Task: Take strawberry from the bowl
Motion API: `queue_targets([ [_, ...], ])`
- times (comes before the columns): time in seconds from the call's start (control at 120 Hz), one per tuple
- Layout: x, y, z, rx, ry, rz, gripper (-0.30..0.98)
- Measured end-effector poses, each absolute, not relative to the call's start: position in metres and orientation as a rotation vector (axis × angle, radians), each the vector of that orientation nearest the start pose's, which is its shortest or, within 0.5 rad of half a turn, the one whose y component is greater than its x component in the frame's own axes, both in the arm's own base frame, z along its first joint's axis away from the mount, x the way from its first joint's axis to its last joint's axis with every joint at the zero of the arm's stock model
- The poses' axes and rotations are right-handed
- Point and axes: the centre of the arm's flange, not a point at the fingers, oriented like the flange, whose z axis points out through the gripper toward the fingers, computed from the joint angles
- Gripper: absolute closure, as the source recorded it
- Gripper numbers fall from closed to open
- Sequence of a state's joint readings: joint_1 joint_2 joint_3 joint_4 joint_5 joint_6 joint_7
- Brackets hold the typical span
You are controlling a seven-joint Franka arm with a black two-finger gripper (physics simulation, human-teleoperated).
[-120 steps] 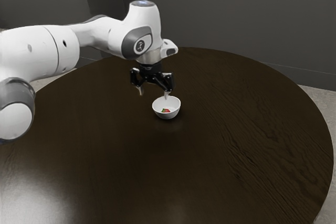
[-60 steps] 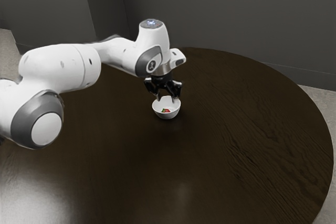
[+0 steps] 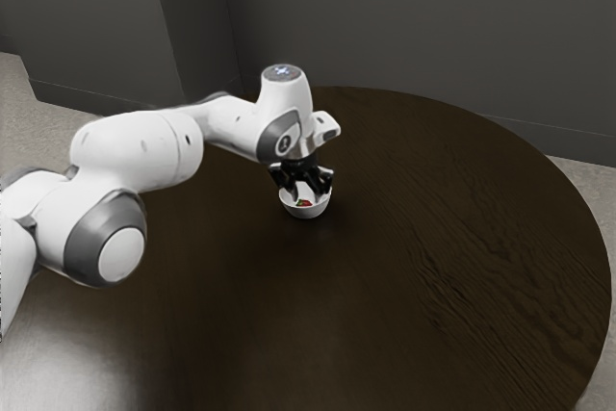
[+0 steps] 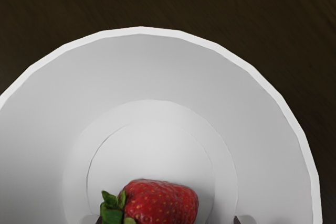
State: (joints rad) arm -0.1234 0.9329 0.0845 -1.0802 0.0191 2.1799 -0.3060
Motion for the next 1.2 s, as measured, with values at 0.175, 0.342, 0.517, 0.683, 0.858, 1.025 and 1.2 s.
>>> queue_targets([
  [0.175, 0.791, -0.046, 0.264, -3.057, -0.346, -0.273, 0.39],
  [0.342, 0.793, -0.047, 0.26, -3.058, -0.346, -0.274, 0.43],
  [0.517, 0.795, -0.045, 0.26, -3.057, -0.351, -0.285, 0.46],
  [0.683, 0.798, -0.045, 0.258, -3.059, -0.355, -0.293, 0.48],
  [0.858, 0.8, -0.045, 0.253, -3.066, -0.361, -0.297, 0.47],
  [1.025, 0.801, -0.047, 0.252, -3.069, -0.364, -0.298, 0.49],
  [1.2, 0.801, -0.043, 0.252, -3.07, -0.374, -0.298, 0.53],
])
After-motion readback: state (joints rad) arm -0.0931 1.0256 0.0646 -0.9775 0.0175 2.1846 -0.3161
